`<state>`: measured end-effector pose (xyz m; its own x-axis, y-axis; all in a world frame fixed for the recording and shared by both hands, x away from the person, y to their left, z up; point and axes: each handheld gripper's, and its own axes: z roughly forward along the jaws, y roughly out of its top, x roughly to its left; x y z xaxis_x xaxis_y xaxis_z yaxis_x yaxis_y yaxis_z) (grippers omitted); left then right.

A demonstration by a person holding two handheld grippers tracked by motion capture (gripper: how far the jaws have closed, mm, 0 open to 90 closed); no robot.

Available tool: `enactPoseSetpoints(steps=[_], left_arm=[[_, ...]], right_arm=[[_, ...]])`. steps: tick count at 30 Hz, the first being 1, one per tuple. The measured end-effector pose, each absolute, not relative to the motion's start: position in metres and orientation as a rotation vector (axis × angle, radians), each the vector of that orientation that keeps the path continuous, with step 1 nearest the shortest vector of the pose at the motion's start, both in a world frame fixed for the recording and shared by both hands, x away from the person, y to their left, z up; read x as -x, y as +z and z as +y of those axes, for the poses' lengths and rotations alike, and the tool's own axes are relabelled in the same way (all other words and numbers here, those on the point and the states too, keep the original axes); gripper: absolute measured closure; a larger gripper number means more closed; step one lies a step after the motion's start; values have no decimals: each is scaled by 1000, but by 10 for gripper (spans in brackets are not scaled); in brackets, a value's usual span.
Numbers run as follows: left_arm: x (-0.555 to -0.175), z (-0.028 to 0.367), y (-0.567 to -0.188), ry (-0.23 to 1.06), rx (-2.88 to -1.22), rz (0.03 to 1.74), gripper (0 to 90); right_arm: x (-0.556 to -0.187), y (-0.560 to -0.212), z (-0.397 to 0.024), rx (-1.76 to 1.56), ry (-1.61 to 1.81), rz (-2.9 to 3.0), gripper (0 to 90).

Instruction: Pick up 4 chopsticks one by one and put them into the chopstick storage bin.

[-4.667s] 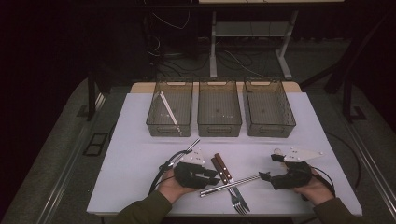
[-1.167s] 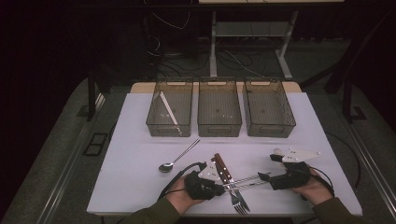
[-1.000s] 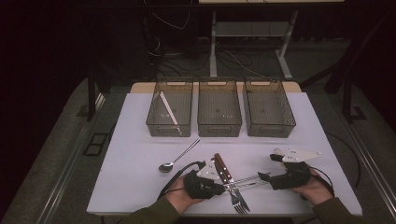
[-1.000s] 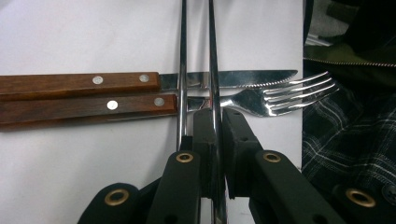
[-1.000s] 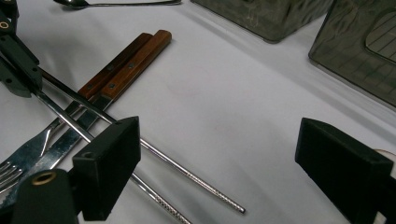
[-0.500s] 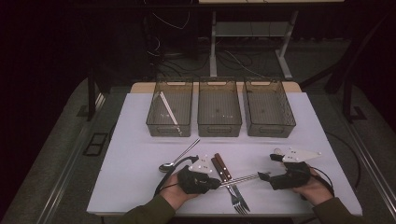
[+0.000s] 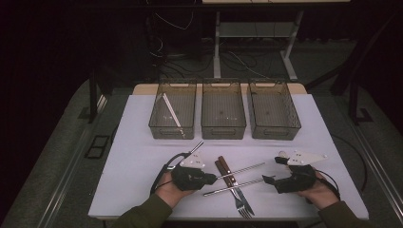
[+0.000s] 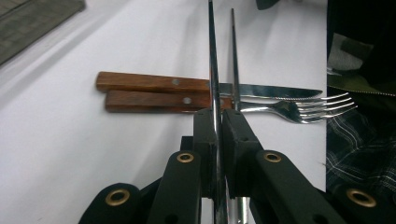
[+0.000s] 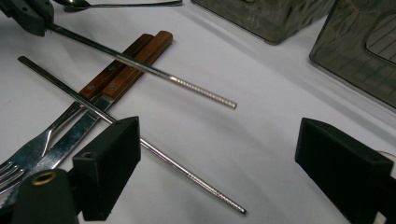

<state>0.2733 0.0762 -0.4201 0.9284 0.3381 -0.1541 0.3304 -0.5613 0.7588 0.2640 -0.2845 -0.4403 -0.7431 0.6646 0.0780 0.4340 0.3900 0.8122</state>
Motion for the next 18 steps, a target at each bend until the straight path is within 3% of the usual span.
enactPoseSetpoints(steps=[18], left_arm=[[-284, 105, -410, 51, -2142, 539, 841]], right_arm=[[-264, -440, -285, -970, 1280, 2390, 141]])
